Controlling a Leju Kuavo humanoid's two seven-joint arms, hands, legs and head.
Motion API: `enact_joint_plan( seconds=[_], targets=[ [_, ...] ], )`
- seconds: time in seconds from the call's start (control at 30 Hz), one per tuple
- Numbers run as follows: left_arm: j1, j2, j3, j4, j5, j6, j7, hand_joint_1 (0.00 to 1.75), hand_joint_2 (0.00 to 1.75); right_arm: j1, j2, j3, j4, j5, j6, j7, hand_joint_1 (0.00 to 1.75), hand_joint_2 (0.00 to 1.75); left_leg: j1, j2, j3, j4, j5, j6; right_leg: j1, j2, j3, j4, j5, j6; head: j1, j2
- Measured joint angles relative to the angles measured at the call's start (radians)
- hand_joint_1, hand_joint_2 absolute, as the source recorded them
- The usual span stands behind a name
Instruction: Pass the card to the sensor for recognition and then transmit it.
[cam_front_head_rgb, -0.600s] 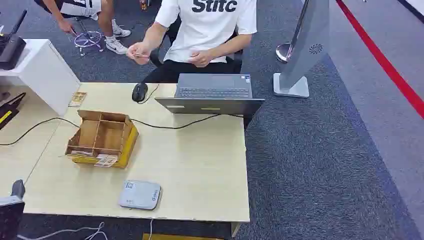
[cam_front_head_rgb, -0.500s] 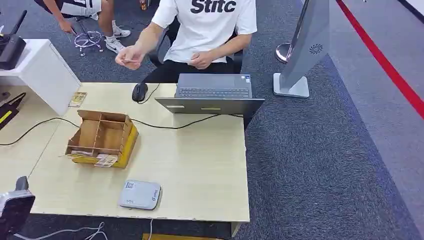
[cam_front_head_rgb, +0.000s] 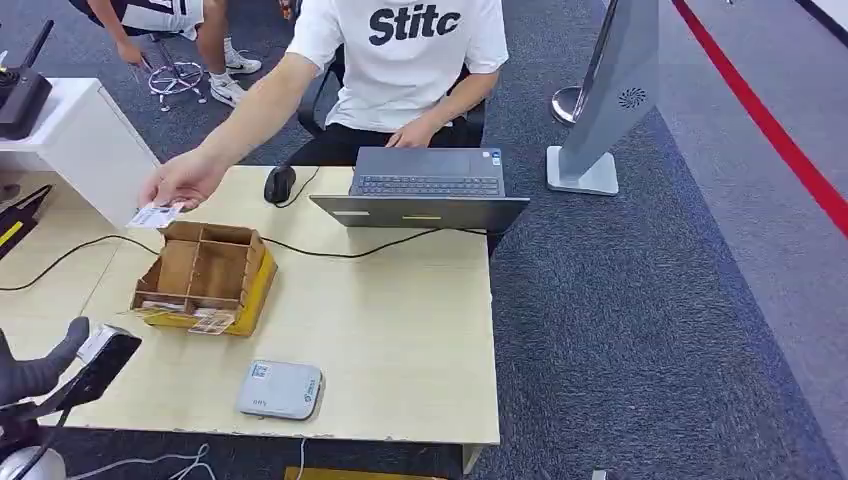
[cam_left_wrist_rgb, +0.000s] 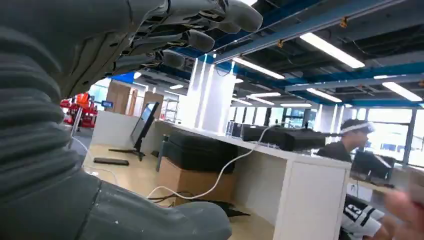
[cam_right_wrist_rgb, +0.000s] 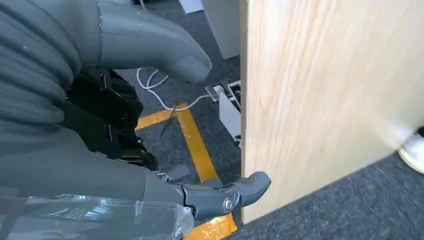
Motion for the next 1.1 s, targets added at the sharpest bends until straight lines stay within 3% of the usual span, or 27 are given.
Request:
enact_joint_plan(
  seconds=[0.7,0.73,0.77,1.1],
  targets=[
    [-0.232,0.247,-0.443,0.356,-0.331,0.069,0.34,0.0,1.75,-0.032,0.014,0.021,0.0,-0.005,0.01,0.012,0.0,1.75,0.0,0.0,0.0,0.0,0.001,-0.001,0.0,0.001,0.0,0.0,0.0,0.0,0.0,0.0],
    [-0.244,0.257,-0.464,0.371,-0.341,0.072,0.354,0.1,1.75,-0.033,0.014,0.021,0.0,-0.006,0.01,0.013,0.0,1.75,0.0,0.0,0.0,0.0,0.001,-0.001,0.0,0.001,0.0,0.0,0.0,0.0,0.0,0.0],
    [-0.255,0.268,-0.486,0.388,-0.353,0.075,0.369,1.75,1.75,-0.034,0.014,0.022,0.0,-0.006,0.011,0.013,0.0,1.75,0.0,0.0,0.0,0.0,0.001,-0.001,0.0,0.001,0.0,0.0,0.0,0.0,0.0,0.0],
    [-0.354,0.379,-0.725,0.513,-0.458,0.117,0.553,1.75,1.75,-0.042,0.016,0.027,0.0,-0.011,0.012,0.013,0.0,1.75,0.0,0.0,0.0,0.0,0.001,-0.001,0.0,0.001,0.0,0.0,0.001,-0.001,0.0,0.0]
  ],
)
